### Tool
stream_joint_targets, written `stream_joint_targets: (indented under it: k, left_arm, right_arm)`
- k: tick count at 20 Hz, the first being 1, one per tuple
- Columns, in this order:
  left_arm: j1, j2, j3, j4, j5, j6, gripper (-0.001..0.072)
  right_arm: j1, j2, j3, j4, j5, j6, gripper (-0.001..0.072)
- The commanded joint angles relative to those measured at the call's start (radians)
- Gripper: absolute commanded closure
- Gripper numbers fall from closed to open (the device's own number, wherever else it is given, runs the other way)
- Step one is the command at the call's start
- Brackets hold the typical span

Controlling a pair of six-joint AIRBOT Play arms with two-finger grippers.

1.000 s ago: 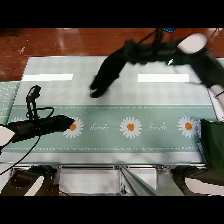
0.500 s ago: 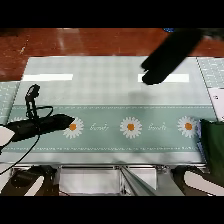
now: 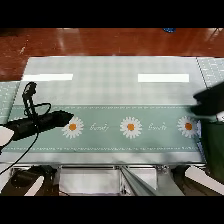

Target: Fold the shirts.

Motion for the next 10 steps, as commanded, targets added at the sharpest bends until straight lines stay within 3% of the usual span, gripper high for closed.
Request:
stream_joint_targets:
  k: [1,5,7,9,10]
  left_arm:
    - [0.001,-0.001,0.0,0.0,0.037,0.0,0.0683]
    - [0.001,-0.001,0.0,0.0,0.087,0.0,0.0683]
    - [0.001,-0.001,0.0,-0.009,0.091,0.0,0.0683]
    - [0.001,-0.001,0.0,-0.02,0.092,0.0,0.0683]
    - [0.001,-0.001,0.0,-0.019,0.095,0.001,0.0683]
  right_arm:
    - [-0.106,0.087,-0.136,-0.309,0.096,0.045,0.0694]
    - [-0.206,0.294,-0.401,-0.58,0.077,0.1,0.0694]
    - [-0.221,0.41,-0.513,-0.796,0.044,0.172,0.0694]
    - [-0.221,0.489,-0.581,-0.903,0.002,0.249,0.0687]
    - [-0.221,0.5,-0.608,-0.9,0.003,0.247,0.0564]
